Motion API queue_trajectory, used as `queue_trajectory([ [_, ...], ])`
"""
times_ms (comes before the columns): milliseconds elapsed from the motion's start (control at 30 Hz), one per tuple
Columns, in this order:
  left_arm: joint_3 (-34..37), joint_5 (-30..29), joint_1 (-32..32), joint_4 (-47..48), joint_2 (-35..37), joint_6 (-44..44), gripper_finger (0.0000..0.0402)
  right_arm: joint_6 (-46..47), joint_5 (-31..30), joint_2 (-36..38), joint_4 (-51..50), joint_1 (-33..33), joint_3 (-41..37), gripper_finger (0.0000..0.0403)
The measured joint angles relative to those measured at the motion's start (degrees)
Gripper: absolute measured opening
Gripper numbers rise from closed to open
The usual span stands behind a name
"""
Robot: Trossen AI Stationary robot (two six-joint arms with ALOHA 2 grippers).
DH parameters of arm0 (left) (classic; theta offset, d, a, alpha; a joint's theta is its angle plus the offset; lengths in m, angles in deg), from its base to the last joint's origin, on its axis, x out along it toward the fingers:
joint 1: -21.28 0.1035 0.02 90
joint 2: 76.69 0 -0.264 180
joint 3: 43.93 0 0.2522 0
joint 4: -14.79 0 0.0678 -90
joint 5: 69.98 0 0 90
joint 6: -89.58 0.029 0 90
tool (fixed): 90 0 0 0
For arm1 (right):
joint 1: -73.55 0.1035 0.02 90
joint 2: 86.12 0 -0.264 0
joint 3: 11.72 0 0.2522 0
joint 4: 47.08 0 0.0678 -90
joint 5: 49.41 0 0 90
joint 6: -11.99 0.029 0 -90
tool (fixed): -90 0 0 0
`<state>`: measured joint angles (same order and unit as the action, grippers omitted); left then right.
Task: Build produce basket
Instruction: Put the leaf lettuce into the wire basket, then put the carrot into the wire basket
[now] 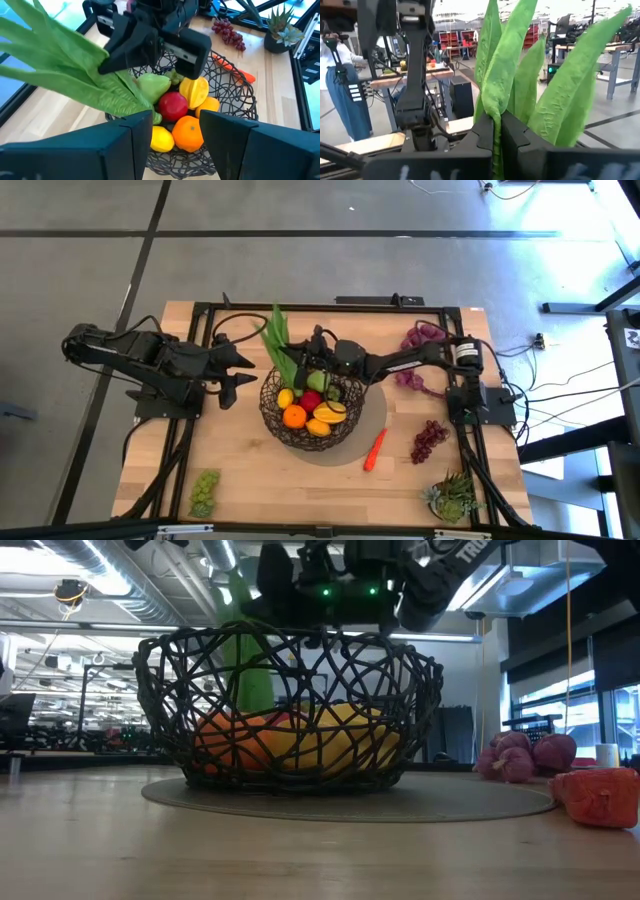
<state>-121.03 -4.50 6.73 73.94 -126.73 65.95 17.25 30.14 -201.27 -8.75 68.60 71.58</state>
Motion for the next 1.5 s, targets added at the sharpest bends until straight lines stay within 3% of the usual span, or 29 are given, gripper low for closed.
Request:
queue_trajectory([
  [433, 0.0, -0.07, 0.0, 0.02, -0.02, 0.02, 0.0153, -2.09, 0.04, -1.55, -0.89, -0.11, 0.07, 0.0006],
  [767, 0.0, -0.12, 0.01, 0.02, -0.02, -0.08, 0.0153, -0.57, 0.08, -1.53, -2.48, -0.61, 0.15, 0.0052],
  [1000, 0.0, -0.12, 0.0, 0.02, -0.02, -0.21, 0.0153, 1.55, 0.11, -1.53, -2.86, -0.78, 0.13, 0.0107],
  [1167, 0.0, -0.11, 0.0, 0.02, -0.02, -0.27, 0.0153, -3.56, 0.09, -1.53, 0.34, -0.74, 0.02, 0.0147],
  [1500, 0.0, -0.08, 0.0, 0.05, -0.02, -0.32, 0.0153, -9.37, 0.01, -1.46, 7.13, -0.87, 0.02, 0.0162],
])
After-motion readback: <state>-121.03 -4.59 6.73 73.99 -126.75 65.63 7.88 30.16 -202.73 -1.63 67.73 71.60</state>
